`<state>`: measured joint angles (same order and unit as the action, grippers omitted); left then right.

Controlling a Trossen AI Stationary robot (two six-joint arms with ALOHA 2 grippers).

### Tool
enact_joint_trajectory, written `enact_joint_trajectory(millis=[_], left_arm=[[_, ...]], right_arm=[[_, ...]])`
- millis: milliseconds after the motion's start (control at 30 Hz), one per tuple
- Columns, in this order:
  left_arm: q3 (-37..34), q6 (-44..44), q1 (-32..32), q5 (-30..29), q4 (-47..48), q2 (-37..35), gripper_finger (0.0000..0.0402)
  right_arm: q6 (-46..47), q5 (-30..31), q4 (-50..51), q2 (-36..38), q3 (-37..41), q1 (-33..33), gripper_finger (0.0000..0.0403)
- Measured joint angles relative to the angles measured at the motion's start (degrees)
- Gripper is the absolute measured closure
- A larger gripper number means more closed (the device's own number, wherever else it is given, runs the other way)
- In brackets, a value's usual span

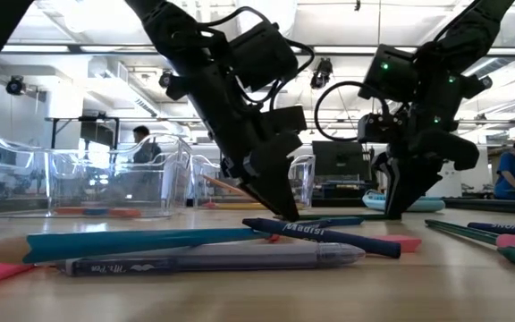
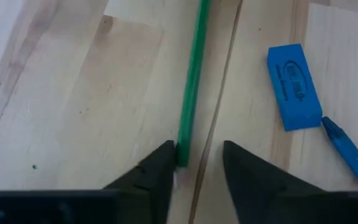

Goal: Sort crayons/erasers/pens/pencils in bins
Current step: Put the green pencil into the top right transparent bin

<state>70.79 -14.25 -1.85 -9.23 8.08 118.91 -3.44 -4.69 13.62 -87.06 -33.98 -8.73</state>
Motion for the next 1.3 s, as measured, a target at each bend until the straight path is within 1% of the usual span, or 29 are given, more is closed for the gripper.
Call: enact_joint_trajectory(millis=[200, 267, 467, 567, 800, 867, 967, 1067, 1133, 1233, 1300], left_arm=[[1.22, 1.59, 0.02, -0.35, -0.04, -0.11, 0.0371], [1.91, 2.53, 0.02, -0.28, 0.54, -0.07, 0.0391], [2.54, 3.09, 0.02, -0.59, 1.09, -1.5, 0.0397], [2.14, 3.44, -0.02, -2.26, 2.67, -3.21, 0.04], [2.11, 4.66, -0.42, -7.14, 5.37, -9.63, 0.04], [1.9, 5.11, -0.5, -8.4, 6.15, -11.42, 0.0399], [1.94, 6.13, -0.5, -10.53, 8.1, -14.56, 0.04], [1.93, 7.0, -0.42, -12.19, 9.56, -17.82, 0.04], [1.79, 7.46, -0.39, -12.17, 10.22, -19.71, 0.04], [1.85, 7.82, -0.2, -12.11, 9.77, -20.46, 0.0401], [1.77, 7.65, 0.38, -10.33, 9.86, -19.96, 0.04]], right_arm=[[0.02, 0.35, -0.06, 2.63, -0.37, 0.0, 0.0391], [0.43, 0.67, -0.04, 4.23, -0.39, -0.04, 0.0392], [1.51, 1.07, 0.62, 9.67, -0.24, 0.11, 0.0395], [1.76, 1.25, 1.67, 12.96, -0.14, 0.11, 0.0397], [2.74, 0.81, 2.57, 18.91, -0.24, 0.14, 0.0396], [3.66, 1.64, 2.41, 20.68, -0.24, 0.13, 0.0396], [3.84, 3.23, 2.1, 24.66, -0.25, 0.13, 0.0395], [3.89, 3.55, 2.36, 29.34, -0.26, 0.14, 0.0395], [4.11, 3.54, 2.45, 32.42, -0.26, 0.15, 0.0395], [5.5, 3.32, 2.41, 35.91, -0.24, 0.17, 0.0394], [6.7, 3.26, 2.43, 37.13, -0.12, 0.17, 0.0393]])
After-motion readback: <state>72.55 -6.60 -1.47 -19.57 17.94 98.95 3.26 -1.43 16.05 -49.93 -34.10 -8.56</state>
